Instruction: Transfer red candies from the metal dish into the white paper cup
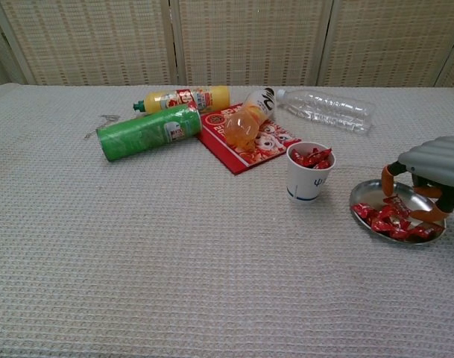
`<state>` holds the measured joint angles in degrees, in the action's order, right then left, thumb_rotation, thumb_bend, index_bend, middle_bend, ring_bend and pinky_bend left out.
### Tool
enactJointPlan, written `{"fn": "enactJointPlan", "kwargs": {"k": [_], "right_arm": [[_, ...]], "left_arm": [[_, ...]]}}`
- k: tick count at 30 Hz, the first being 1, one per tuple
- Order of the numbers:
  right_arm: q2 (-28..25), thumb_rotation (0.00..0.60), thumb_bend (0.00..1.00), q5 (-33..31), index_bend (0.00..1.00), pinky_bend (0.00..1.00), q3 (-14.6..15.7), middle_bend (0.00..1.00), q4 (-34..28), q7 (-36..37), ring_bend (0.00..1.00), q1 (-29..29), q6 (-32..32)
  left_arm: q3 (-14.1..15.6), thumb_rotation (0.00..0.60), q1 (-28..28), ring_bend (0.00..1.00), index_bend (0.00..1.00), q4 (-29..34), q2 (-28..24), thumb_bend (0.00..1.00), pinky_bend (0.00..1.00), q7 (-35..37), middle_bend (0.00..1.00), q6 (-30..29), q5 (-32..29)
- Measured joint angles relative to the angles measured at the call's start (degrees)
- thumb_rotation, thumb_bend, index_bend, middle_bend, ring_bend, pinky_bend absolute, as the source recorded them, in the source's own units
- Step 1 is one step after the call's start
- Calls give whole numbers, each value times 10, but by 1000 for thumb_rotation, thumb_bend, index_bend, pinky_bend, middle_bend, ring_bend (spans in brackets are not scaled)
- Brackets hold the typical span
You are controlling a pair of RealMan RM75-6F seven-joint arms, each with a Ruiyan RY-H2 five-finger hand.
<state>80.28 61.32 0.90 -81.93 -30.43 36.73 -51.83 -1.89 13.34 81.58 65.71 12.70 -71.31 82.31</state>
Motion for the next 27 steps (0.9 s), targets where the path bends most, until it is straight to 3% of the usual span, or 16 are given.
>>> {"fn": "enactJointPlan", "kwargs": {"k": [16,27], "right_arm": [[40,600,243,-3,416,1000,-7,933,46,-24,831,-4,-6],[48,600,243,-4,500,1000,-9,933,53,-31,840,-6,-5]], "left_arm": [[0,600,1,61,43,-3,-1,507,292,5,105,4,-2],[0,600,0,61,43,-4,-3,506,292,9,105,1,0]]}}
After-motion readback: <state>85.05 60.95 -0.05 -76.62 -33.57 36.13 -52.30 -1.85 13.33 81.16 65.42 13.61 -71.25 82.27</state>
